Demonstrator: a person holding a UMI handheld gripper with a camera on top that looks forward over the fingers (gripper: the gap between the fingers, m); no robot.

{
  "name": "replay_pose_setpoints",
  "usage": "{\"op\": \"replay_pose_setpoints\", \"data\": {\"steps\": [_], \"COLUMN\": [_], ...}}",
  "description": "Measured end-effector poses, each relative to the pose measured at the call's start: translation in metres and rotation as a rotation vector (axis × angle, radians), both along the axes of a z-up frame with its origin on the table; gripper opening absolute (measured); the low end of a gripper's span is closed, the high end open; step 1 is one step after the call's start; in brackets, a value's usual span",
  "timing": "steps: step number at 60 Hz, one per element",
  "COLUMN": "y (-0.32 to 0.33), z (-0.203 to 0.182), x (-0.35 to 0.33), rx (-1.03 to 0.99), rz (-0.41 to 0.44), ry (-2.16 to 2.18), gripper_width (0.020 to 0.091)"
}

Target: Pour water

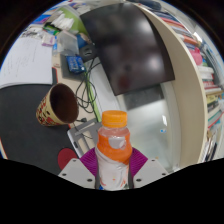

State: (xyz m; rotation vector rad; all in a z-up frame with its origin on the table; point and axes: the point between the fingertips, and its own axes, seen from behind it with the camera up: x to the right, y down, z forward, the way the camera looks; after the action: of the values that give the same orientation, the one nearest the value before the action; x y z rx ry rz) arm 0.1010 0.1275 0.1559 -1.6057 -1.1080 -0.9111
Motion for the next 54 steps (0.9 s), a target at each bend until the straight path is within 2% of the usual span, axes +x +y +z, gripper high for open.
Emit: {"op": "replay_pose_setpoints", "data": {"steps": [23,44,54], "y": [0.032,0.032,0.026], "z": [-0.007,-0.007,-0.005], "x": [-0.038,-0.048,-0.054], "rx": [-0.009,-0.027,-0.037], "rz": [0.206,0.216,0.207], "ry": [-0.681,-0.813,-0.655], "gripper_width": [0.0382,0.0381,0.0384]}}
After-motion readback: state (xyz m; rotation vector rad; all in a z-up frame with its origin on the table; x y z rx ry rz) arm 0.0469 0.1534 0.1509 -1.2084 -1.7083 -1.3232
